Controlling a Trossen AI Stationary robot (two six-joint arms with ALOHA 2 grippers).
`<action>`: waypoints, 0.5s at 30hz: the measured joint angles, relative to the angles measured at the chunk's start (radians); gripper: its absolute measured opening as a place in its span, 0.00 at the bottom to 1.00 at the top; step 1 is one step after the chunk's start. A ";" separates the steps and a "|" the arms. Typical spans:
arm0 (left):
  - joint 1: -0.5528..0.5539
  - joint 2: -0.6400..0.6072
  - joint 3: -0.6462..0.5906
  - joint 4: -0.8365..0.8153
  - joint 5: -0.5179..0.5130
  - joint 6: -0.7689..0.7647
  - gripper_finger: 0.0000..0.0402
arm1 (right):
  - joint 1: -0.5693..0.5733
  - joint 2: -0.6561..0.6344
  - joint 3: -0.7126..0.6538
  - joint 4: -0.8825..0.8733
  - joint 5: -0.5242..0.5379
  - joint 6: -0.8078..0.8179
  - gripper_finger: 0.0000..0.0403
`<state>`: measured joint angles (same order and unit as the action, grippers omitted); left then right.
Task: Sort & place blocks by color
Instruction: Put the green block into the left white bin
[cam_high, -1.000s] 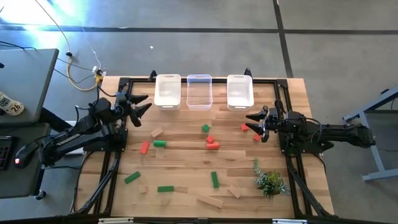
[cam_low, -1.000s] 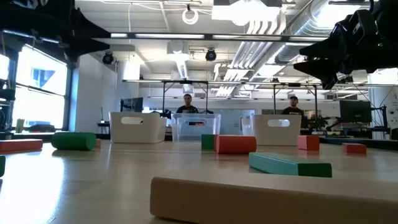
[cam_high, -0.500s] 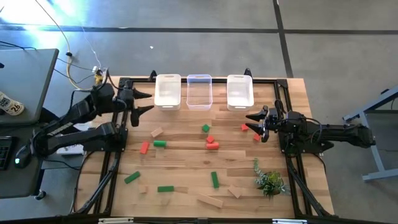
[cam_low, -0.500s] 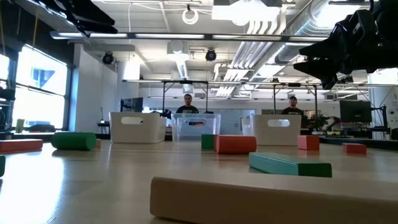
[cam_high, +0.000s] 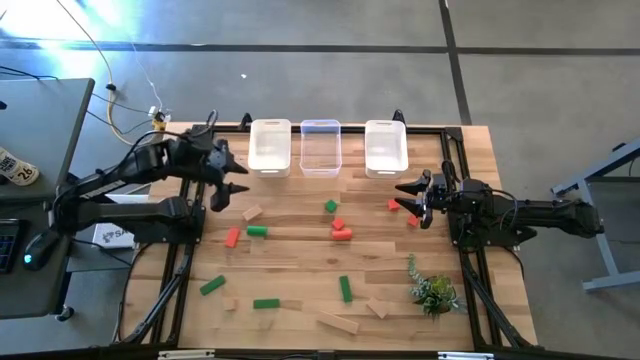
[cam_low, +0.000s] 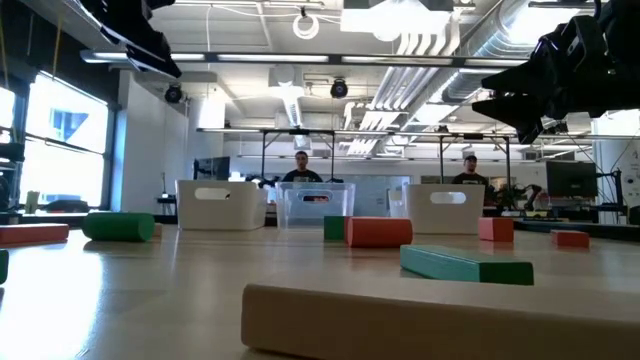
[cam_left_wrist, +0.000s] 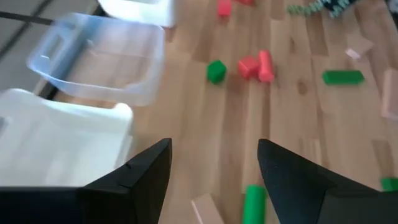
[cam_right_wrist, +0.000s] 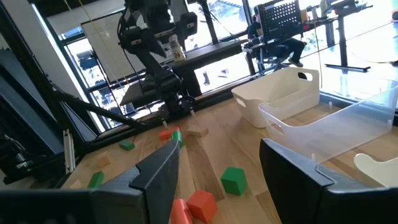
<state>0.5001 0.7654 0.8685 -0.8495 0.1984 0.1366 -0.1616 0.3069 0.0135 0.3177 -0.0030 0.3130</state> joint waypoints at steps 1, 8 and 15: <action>-0.018 0.001 -0.007 0.000 0.000 -0.007 0.57 | 0.000 0.000 0.000 0.000 0.000 0.000 0.52; -0.170 0.021 -0.060 0.000 -0.092 -0.094 0.57 | 0.000 0.000 0.000 0.000 0.000 0.000 0.52; -0.294 0.109 -0.104 0.018 -0.149 -0.173 0.57 | 0.000 0.000 0.000 -0.001 0.000 0.000 0.52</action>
<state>0.2063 0.8739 0.7643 -0.8314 0.0495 -0.0368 -0.1615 0.3073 0.0132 0.3167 -0.0032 0.3130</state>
